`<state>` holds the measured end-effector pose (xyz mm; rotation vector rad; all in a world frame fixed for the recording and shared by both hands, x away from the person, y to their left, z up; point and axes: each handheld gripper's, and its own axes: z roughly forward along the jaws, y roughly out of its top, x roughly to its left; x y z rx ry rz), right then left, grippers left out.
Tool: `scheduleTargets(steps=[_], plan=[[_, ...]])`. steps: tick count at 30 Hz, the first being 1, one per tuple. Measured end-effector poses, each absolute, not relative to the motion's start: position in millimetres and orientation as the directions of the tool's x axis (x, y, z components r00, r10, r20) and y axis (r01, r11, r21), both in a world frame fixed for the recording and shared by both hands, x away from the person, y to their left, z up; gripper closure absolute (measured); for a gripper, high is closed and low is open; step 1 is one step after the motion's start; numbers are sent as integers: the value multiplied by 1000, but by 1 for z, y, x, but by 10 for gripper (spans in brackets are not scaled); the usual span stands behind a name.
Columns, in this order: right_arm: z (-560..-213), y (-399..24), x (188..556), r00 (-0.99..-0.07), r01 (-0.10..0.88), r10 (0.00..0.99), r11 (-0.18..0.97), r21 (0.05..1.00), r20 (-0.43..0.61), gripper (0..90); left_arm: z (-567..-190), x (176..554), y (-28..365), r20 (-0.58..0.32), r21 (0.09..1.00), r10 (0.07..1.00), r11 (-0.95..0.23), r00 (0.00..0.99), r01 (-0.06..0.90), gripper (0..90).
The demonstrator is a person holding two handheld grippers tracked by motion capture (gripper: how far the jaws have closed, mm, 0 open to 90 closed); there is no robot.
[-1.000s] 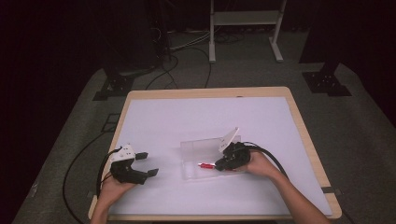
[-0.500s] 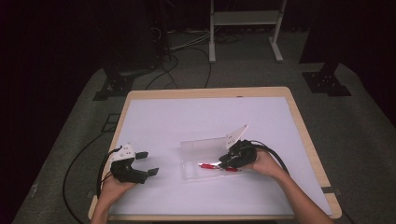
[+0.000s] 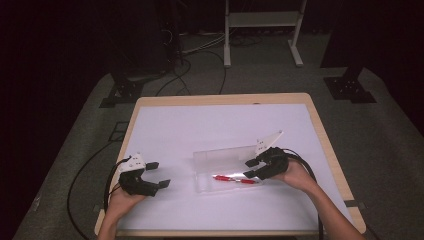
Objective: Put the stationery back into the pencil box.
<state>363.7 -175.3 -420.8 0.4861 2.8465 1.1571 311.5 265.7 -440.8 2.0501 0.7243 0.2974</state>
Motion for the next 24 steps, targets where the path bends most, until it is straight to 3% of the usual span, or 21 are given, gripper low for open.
scheduleTargets(steps=[24], plan=[[-408,-212,353,-917,329,390,616,715,86,455,-441,311,267,-70,828,602,-409,796,383,159]])
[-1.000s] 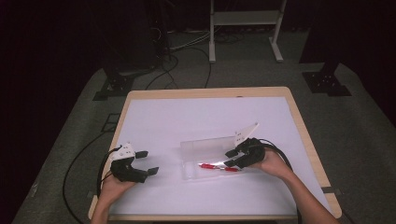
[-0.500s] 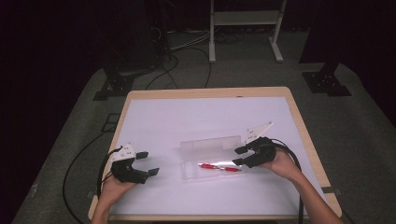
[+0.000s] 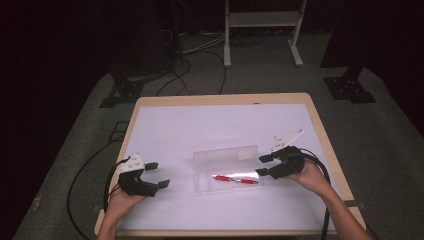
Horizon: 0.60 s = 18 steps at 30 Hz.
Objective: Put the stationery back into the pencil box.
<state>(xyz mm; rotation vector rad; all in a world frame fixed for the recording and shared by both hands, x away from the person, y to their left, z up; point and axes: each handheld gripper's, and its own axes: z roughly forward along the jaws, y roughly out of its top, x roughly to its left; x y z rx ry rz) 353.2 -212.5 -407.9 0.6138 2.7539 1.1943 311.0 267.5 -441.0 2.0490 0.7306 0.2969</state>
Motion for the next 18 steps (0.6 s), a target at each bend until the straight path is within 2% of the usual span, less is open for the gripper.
scheduleTargets(steps=[18], plan=[[-409,-234,346,-896,357,437,600,716,80,403,-442,311,267,-71,825,599,-414,798,384,157]])
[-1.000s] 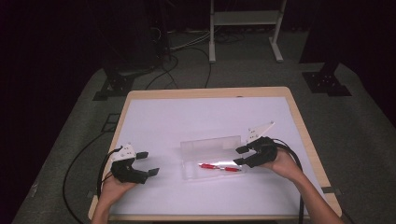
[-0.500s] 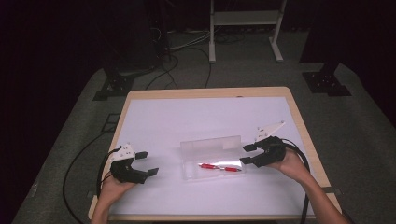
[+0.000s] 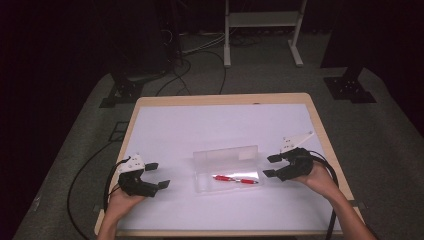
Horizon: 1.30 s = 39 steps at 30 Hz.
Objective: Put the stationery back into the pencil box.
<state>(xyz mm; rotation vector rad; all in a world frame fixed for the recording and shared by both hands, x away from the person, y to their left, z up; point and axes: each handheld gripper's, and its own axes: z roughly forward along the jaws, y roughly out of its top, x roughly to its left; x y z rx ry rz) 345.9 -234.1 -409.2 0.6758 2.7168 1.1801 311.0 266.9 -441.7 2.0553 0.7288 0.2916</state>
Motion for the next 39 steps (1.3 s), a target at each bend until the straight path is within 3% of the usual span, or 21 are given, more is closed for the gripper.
scheduleTargets(steps=[39], plan=[[-423,-275,325,-845,431,524,551,715,106,354,-441,310,268,-73,830,598,-407,798,381,155]])
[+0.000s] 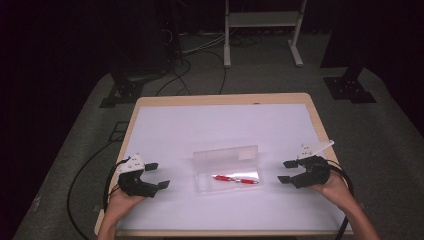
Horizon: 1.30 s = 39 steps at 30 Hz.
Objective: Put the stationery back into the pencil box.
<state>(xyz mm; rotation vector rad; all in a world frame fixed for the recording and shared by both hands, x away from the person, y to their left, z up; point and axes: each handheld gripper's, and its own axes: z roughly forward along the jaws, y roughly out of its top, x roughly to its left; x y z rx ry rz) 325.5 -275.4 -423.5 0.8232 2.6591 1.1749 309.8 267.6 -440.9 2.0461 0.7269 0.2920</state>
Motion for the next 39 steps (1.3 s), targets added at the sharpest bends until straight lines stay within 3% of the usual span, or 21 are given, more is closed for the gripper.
scheduleTargets(steps=[39], plan=[[-447,-309,304,-789,506,601,520,689,126,334,-441,308,268,-72,832,598,-406,798,379,151]])
